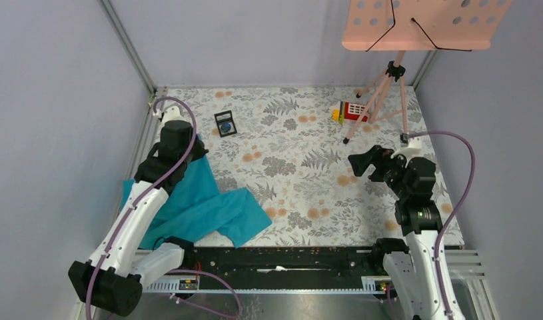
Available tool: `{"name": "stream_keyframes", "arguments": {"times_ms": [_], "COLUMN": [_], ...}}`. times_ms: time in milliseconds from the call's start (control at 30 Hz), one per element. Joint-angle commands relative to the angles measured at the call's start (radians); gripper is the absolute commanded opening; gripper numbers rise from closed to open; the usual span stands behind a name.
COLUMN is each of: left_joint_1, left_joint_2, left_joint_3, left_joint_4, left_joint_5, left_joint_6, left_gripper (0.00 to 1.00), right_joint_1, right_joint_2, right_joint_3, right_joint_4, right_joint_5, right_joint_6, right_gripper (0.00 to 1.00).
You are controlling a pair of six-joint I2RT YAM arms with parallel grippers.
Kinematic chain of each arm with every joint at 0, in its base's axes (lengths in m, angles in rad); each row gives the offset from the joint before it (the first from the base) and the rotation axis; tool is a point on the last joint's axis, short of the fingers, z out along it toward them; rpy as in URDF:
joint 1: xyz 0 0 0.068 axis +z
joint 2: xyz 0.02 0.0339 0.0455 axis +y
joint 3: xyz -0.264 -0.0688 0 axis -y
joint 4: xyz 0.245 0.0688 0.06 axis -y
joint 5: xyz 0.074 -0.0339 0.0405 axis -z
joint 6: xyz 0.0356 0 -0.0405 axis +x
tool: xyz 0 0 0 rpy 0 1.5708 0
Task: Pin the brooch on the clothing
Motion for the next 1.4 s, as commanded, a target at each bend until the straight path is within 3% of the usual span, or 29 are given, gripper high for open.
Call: {"name": "stream_keyframes", "arguments": {"times_ms": [0,267,400,567,967,1367], "left_joint_1": [0.009,0.010,0.010,0.010,0.010,0.010], "left_joint_2": [-0.027,-0.085,-0.137,-0.236,-0.278,-0.292], "left_joint_3": [0.120,0.180,0.119,0.007,-0.061,-0.072], "left_joint_4": [-0.108,-0.179,-0.146,-0.046,-0.013,-0.003], "left_joint_5": [0.064,0.051,-0.063,-0.085,-0.019,0.012], "left_joint_6": [0.065,0.165,0.227,0.262,0.231,0.226], "left_gripper": [0.00,0.00,0.00,0.00,0.00,0.00], "right_joint_1": [0.102,0.529,0.753,0.907,0.952,0.952], "right_joint_2": [0.097,0.394,0.507,0.684,1.222,1.396], "right_joint_3": [0.085,0.158,0.135,0.157,0.465,0.615], "right_joint_4": [0.020,-0.022,0.092,0.314,0.558,0.371], "right_joint_5": [-0.107,0.076,0.168,0.165,-0.028,0.050], "right_joint_6": [0.011,0.013,0.085,0.215,0.338,0.276], "right_gripper": [0.97,0.82,0.80,0.67,0.56,0.54]}}
